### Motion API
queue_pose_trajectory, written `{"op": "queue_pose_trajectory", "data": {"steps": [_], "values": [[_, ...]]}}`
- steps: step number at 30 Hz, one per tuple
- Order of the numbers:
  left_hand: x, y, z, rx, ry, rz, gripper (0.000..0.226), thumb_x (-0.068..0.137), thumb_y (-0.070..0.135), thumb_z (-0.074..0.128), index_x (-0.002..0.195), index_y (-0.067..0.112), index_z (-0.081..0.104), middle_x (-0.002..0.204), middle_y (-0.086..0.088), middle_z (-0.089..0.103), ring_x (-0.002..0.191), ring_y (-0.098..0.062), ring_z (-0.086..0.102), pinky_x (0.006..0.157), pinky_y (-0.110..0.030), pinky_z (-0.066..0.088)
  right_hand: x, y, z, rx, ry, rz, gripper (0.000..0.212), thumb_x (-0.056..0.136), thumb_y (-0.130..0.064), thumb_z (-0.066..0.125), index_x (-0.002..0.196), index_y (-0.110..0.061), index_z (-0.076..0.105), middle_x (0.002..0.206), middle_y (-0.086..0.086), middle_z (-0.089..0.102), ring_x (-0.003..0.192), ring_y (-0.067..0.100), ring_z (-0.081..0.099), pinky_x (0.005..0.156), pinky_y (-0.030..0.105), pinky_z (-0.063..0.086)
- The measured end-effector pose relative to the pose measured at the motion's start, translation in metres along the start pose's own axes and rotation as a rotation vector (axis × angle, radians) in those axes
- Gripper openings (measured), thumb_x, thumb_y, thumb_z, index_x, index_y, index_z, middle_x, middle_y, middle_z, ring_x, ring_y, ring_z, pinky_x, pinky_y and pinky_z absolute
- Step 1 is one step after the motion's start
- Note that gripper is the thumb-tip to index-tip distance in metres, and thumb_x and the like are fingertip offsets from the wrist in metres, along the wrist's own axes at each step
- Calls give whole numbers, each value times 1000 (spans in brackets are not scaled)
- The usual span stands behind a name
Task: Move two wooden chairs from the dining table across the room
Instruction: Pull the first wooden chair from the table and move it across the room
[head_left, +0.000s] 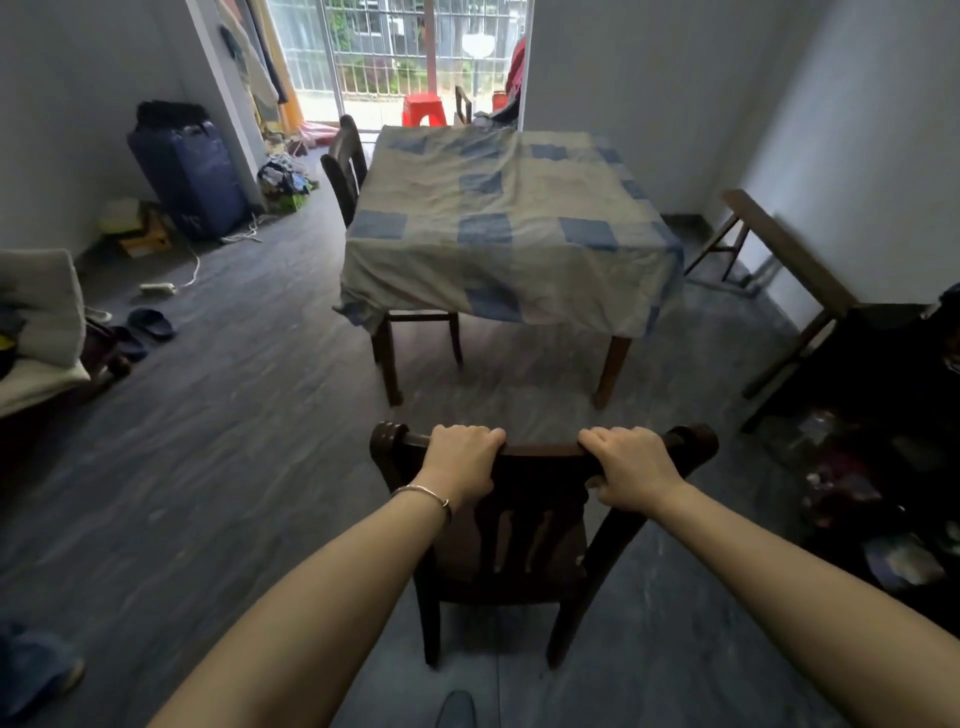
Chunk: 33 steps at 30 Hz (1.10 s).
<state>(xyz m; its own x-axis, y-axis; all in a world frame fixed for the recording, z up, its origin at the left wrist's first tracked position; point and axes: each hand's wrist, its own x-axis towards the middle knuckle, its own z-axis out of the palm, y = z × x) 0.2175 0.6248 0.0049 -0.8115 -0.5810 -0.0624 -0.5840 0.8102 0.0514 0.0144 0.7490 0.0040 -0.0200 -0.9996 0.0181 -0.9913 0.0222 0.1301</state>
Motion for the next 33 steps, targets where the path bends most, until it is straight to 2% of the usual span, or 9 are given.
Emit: {"op": "queue_pose_trajectory", "data": {"steps": [3,8,16,23,33], "values": [[-25,25,7,-3,-6,-15,31,75,21,61,104,20,50,107,-1,64,97,-30,61,78,-41,42,-32,-5,5,19,10,-1,45,62,-31,70,102,-19,53,91,-2,63,77,23,61,60,32,41],[-62,57,17,25,-2,-52,35,76,18,57,109,19,48,112,-2,62,103,-31,59,80,-40,39,-73,-14,14,47,57,-10,54,45,-26,76,96,-17,58,76,-2,64,60,25,62,51,31,41],[-104,83,32,23,-39,-78,34,78,16,58,110,19,47,111,-3,62,103,-31,59,78,-40,39,-117,-34,24,46,50,-12,46,50,-25,73,93,-16,57,74,1,62,59,27,60,51,32,45],[-140,100,44,30,-47,-60,36,80,16,57,114,19,46,112,-3,60,104,-31,57,79,-40,39,-153,-55,32,20,-5,-5,43,52,-25,73,90,-16,55,73,1,60,57,26,58,48,32,41],[-174,113,63,26,-79,-32,35,83,14,57,114,20,42,110,-2,55,99,-30,53,77,-44,39,-190,-72,46,49,-20,-37,29,63,-29,57,89,-17,53,76,1,58,58,25,54,50,33,42]]}}
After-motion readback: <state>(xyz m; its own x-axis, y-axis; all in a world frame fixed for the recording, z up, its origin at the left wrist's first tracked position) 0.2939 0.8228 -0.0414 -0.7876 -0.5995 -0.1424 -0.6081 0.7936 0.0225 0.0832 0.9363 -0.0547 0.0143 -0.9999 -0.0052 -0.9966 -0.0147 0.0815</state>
